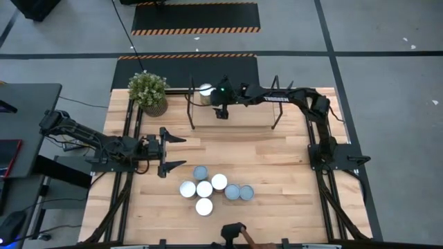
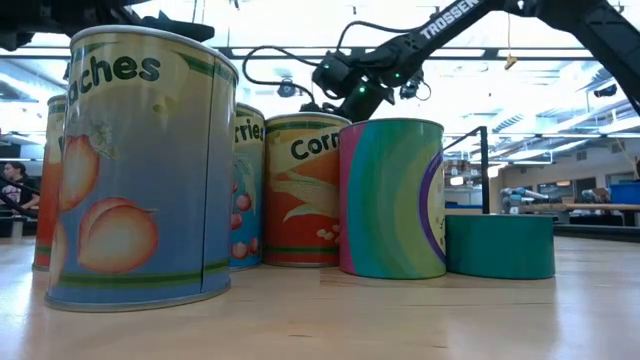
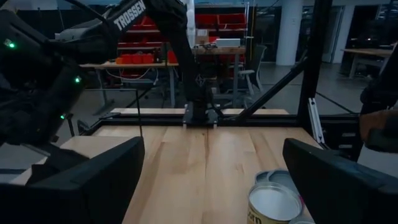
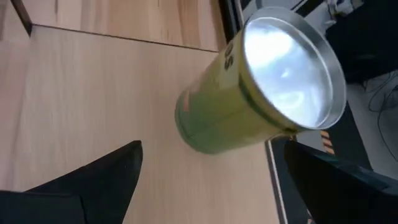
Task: Pick and place cans onto a shelf
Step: Put the canned oranges on the shelf
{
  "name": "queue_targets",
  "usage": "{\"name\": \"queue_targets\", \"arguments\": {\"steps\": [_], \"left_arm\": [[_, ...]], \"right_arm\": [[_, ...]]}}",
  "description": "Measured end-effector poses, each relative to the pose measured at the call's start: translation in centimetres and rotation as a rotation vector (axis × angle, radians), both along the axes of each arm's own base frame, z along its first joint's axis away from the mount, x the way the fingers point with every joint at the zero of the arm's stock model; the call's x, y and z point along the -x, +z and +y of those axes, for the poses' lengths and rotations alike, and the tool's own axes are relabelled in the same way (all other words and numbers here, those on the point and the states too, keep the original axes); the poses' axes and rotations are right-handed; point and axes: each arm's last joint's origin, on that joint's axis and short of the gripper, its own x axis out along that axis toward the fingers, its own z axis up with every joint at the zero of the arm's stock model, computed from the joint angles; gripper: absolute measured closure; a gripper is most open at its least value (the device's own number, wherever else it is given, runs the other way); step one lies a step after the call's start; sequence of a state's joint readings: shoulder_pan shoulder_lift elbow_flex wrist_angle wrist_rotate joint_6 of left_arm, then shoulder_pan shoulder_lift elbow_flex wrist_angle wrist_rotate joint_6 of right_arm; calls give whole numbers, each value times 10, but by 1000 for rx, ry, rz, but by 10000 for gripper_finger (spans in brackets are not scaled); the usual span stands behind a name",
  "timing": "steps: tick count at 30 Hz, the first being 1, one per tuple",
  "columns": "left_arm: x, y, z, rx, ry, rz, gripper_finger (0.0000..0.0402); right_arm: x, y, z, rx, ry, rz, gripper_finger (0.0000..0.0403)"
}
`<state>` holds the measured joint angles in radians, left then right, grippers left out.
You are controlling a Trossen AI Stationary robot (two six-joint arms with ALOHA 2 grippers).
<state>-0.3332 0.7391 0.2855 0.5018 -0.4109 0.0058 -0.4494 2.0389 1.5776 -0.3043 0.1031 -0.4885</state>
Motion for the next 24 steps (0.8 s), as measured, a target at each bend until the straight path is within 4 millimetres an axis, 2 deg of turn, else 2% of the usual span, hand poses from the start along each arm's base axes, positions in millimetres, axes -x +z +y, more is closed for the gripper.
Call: {"name": "queue_targets", "arguments": {"steps": [8,14,24], "left_arm": [[0,0,0,1,3,5,13],[0,0,1,3,46,2,13],[0,0,1,-3,46,6,13]], "right_arm": [[23,14,-28,-115,-53,37,4],[27,19,-37,-205,-12,-26,4],[43,16,-65,-189,-104,-29,18]]}}
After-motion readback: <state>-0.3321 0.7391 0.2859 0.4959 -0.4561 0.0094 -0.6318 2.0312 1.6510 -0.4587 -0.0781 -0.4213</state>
